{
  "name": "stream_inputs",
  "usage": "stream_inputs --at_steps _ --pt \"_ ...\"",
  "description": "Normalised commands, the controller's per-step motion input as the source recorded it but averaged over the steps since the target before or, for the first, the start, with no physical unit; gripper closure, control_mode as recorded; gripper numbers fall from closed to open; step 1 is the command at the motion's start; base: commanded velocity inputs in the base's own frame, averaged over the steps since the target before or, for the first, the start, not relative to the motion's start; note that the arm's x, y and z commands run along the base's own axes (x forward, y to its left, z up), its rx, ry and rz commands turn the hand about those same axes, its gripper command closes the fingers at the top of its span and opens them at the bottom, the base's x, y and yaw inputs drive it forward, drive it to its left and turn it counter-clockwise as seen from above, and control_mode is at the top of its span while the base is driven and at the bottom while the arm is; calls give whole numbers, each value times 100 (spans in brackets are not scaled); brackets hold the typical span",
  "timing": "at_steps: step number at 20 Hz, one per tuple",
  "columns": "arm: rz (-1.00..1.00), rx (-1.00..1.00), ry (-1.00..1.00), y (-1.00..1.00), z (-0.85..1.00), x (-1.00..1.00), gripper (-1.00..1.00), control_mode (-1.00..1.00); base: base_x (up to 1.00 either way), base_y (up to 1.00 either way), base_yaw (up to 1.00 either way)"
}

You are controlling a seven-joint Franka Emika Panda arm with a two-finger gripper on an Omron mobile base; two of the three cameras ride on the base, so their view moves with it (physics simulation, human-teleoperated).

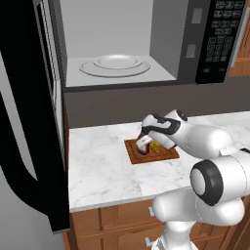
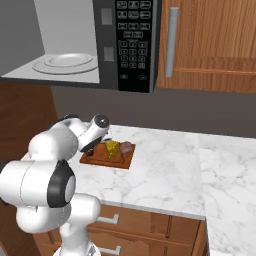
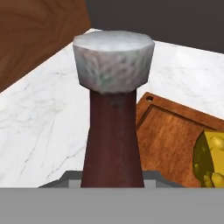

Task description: Retrieve the reheated potato from the microwave, then place the potato, cheese, and condiment on the cutting board.

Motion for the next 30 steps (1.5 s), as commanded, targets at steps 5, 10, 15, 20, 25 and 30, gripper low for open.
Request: stream_inputs --at_steps 5,10,15,20,25,30 --pt "-1 0 -6 5 -8 4 100 -100 0 0 0" --pt "-2 0 0 0 -14 7 100 -100 0 0 0" --pt "0 0 0 -2 -17 0 100 -100 0 0 0" --pt "0 0 0 -5 -10 3 100 -100 0 0 0" --pt "0 0 -4 -4 -1 6 100 -100 0 0 0" --pt "0 0 -6 -1 -1 13 100 -100 0 0 0"
